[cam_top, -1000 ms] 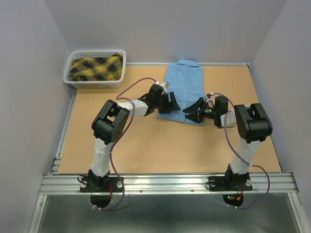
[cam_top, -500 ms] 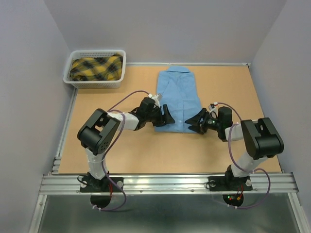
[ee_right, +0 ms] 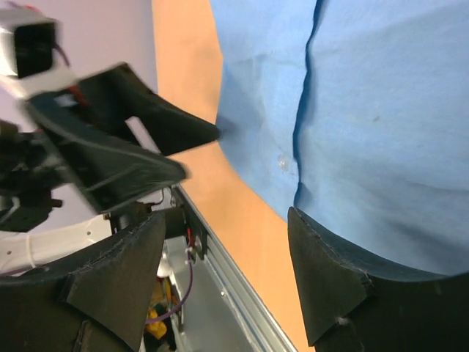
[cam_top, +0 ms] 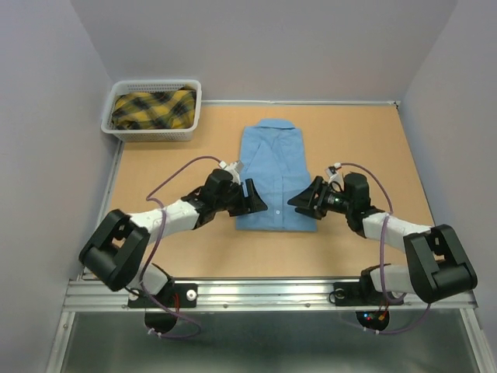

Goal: Fold and stack the long sleeve shirts
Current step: Fold the shirt

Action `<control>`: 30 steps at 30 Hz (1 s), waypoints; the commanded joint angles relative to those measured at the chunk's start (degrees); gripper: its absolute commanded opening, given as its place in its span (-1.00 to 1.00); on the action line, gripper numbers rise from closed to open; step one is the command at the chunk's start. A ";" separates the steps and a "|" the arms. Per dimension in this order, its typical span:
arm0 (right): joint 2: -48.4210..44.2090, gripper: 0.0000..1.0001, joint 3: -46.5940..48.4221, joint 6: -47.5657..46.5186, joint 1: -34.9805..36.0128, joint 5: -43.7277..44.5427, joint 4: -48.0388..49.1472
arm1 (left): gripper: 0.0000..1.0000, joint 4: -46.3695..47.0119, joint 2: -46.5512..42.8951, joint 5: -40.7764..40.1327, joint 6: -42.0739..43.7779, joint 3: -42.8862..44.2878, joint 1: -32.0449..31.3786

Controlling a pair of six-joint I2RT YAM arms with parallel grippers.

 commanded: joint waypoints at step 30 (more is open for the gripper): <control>30.67 0.38 -12.88 17.50 14.58 8.05 52.17 | -0.33 29.47 -8.33 -9.21 -26.00 -31.08 2.75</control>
